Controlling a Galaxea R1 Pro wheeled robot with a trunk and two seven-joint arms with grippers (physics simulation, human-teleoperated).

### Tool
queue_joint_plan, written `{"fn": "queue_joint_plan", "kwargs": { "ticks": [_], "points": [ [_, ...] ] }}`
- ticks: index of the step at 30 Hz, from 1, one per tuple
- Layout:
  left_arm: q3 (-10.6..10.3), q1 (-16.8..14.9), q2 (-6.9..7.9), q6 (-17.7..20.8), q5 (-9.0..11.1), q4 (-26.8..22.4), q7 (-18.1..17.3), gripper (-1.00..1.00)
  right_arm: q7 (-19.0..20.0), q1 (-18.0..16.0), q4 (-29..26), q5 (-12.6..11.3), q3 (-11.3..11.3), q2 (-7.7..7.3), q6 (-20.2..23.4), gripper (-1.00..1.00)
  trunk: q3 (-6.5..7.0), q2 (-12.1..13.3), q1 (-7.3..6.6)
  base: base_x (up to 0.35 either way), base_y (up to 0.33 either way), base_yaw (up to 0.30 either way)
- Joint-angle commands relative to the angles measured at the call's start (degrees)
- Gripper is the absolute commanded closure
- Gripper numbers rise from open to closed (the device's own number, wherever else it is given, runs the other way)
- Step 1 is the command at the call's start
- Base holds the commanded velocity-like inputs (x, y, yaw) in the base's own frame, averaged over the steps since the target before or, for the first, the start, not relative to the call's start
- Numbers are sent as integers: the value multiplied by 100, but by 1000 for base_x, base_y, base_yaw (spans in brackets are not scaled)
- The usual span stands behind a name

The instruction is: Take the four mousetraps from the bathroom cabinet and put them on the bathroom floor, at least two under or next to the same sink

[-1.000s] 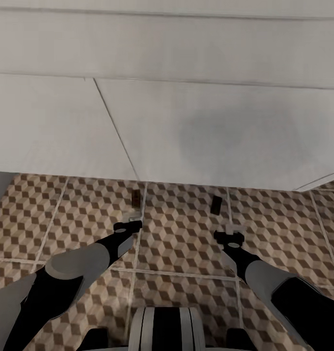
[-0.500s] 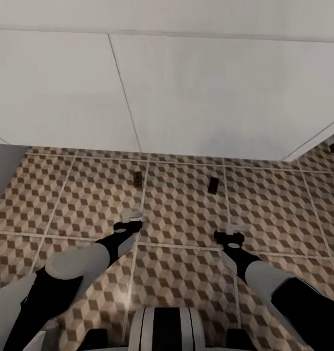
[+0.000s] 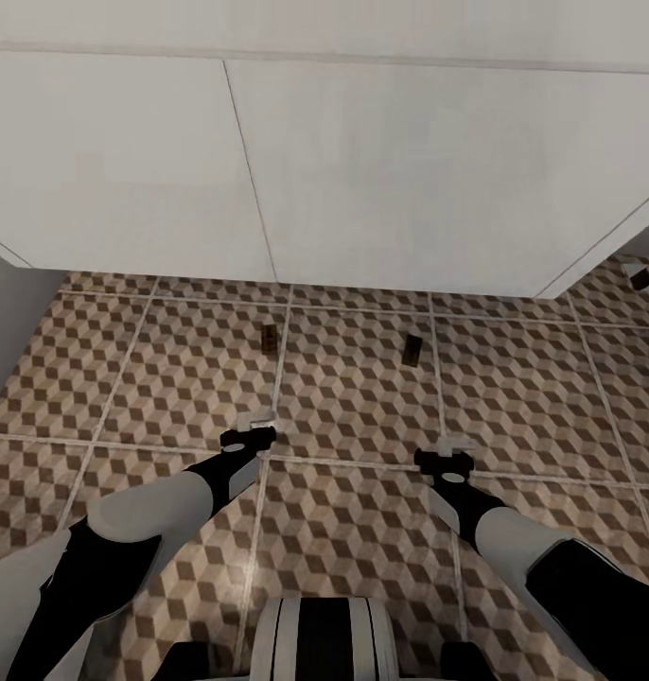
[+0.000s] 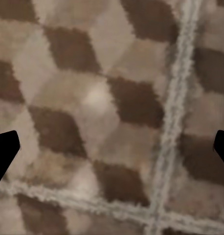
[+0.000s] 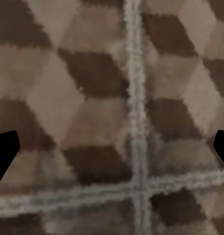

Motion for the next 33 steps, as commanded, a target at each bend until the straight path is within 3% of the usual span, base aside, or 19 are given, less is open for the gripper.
{"fn": "queue_joint_plan", "kwargs": {
  "ticks": [1,33],
  "points": [
    [-47,-4,3,-25,47,-18,38,-100,-17,0,-6,-61,48,-2,-13,-100,20,1,-3,0,0,0],
    [-47,-4,1,-16,47,-18,39,-100,-17,0,7,-54,56,8,-13,-100,729,43,-85,0,0,0]
  ]
}}
